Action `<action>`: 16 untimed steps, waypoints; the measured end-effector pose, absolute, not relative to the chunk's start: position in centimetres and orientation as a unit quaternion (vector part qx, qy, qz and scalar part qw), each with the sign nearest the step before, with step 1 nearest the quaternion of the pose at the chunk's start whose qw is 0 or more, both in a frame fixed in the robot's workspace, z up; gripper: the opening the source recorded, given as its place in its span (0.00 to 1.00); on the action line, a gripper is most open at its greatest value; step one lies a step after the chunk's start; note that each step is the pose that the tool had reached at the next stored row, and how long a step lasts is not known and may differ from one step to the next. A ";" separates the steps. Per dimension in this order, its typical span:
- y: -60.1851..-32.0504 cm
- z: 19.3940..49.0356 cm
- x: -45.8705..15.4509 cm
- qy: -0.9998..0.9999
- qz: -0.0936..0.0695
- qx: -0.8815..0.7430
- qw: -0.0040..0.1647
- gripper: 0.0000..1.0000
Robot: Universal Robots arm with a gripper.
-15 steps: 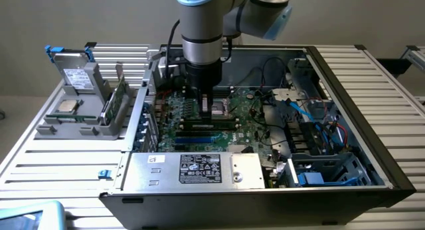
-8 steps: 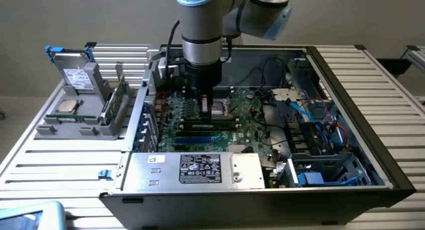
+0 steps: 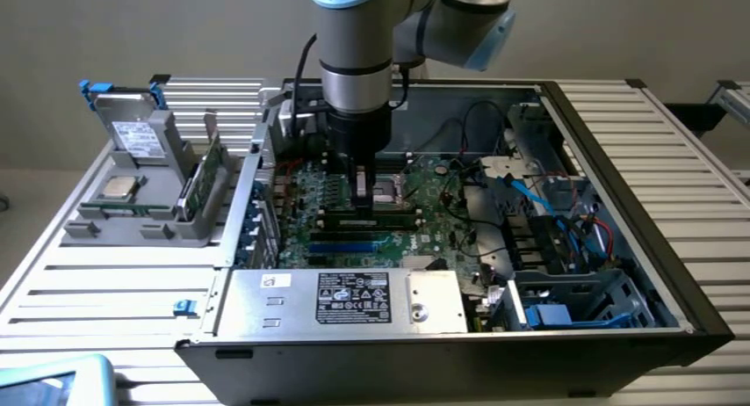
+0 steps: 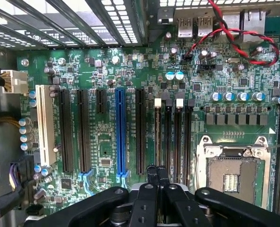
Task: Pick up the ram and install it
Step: 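Press down the ram until it locks into place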
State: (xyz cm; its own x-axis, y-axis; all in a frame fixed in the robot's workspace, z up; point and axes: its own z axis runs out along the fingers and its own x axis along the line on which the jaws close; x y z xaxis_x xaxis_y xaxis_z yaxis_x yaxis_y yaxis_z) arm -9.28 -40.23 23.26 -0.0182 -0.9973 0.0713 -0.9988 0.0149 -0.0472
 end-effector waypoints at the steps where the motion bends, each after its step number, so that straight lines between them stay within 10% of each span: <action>1: -40.2 23.1 -9.3 -0.712 0.042 0.701 0.009 0.11; 16: -40.2 22.8 -9.4 -0.712 0.044 0.700 0.009 0.11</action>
State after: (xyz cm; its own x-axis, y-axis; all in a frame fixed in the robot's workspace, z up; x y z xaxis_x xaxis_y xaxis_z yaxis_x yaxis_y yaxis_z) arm -9.37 -40.23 22.84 -0.0185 -0.9970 0.0755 -0.9986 0.0147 -0.0500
